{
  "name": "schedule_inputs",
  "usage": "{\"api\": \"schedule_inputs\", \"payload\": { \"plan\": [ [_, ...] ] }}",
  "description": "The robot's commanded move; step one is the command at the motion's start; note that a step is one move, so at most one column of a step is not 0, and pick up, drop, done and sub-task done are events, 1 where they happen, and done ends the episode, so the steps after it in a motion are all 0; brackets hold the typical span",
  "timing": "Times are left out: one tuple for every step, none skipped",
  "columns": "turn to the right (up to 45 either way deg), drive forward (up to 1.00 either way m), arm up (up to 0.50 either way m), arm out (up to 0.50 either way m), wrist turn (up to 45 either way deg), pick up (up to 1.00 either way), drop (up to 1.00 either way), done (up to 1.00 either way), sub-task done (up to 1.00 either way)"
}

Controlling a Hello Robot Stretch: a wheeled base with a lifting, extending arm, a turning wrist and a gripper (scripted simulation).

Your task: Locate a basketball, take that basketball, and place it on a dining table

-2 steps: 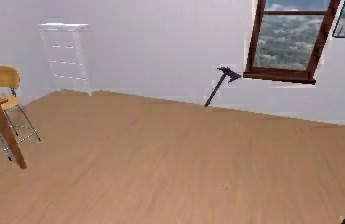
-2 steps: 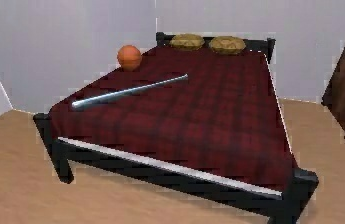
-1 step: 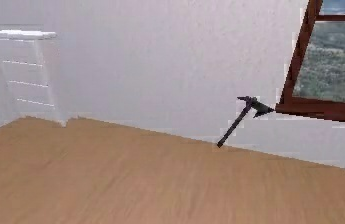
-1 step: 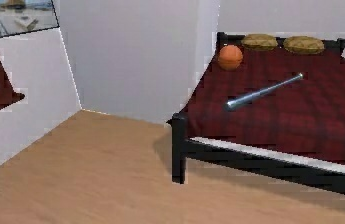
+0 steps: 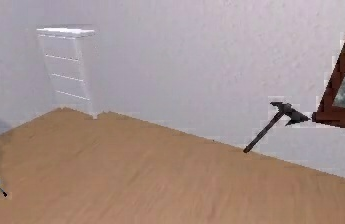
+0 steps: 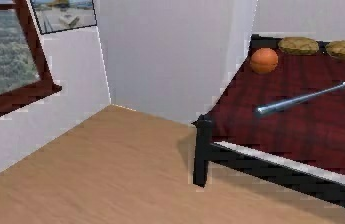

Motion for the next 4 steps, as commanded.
{"api": "schedule_inputs", "payload": {
  "plan": [
    [0.0, 0.2, 0.0, 0.0, 0.0, 0.0, 0.0, 0.0, 0.0],
    [24.0, 0.0, 0.0, 0.0, 0.0, 0.0, 0.0, 0.0, 0.0],
    [0.0, 0.45, 0.0, 0.0, 0.0, 0.0, 0.0, 0.0, 0.0],
    [45.0, 0.0, 0.0, 0.0, 0.0, 0.0, 0.0, 0.0, 0.0]
  ]
}}
